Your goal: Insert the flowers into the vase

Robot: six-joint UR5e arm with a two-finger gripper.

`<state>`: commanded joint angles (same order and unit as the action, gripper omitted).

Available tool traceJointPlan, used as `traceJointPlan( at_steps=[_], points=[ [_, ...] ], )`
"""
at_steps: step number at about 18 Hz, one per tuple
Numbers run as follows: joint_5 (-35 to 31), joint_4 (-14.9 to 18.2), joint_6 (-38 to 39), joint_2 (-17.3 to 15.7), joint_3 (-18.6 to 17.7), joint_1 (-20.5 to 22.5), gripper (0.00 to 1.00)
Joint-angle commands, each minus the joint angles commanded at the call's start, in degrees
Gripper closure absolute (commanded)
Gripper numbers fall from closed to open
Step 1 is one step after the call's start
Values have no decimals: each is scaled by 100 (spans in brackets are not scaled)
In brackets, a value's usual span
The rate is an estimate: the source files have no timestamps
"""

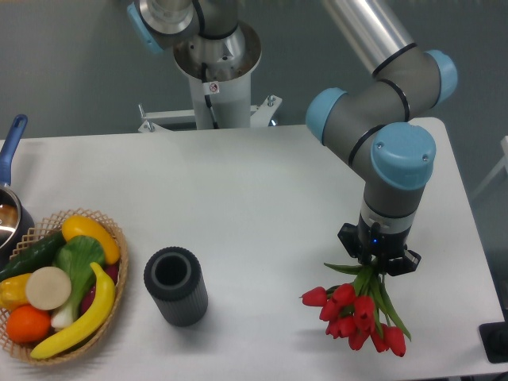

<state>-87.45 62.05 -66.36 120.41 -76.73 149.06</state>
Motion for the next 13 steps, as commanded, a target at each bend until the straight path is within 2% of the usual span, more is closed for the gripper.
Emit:
traceJointPlan(
  at_steps=[9, 13],
  points=[
    [105, -9, 44, -35, -9, -26, 100],
    [587, -61, 237, -61, -9, -53, 100]
  ],
)
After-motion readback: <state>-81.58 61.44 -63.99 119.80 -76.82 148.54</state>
